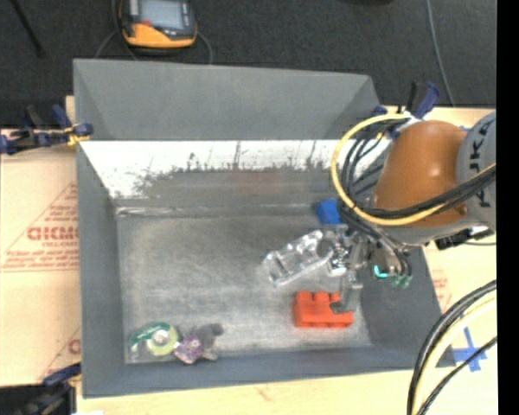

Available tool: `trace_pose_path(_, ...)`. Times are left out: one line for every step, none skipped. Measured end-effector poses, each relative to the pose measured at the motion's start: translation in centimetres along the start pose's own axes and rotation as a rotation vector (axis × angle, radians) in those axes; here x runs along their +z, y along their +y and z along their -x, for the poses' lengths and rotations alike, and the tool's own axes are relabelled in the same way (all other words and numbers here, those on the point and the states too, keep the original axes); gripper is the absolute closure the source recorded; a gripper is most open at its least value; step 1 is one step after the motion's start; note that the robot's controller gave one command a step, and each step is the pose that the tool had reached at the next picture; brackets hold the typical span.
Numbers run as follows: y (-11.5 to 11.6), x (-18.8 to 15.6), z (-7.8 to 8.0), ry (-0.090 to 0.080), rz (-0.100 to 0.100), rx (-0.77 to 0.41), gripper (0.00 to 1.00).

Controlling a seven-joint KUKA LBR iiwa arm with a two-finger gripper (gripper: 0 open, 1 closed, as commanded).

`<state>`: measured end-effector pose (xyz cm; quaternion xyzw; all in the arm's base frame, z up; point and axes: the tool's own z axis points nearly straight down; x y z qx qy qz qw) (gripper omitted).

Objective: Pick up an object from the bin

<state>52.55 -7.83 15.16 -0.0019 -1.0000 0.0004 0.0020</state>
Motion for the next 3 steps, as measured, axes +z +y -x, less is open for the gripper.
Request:
trace_pose_path(-1.3,8.3,-2.9,-0.001,0.001,0.05,0.0)
trace_pose_path(-1.3,7.9,-2.5,-0.012,-0.002,0.045,1.0)
trace_pose_path(-0.7,-9.2,-1.5,-0.017,-0.002,0.015,1.0)
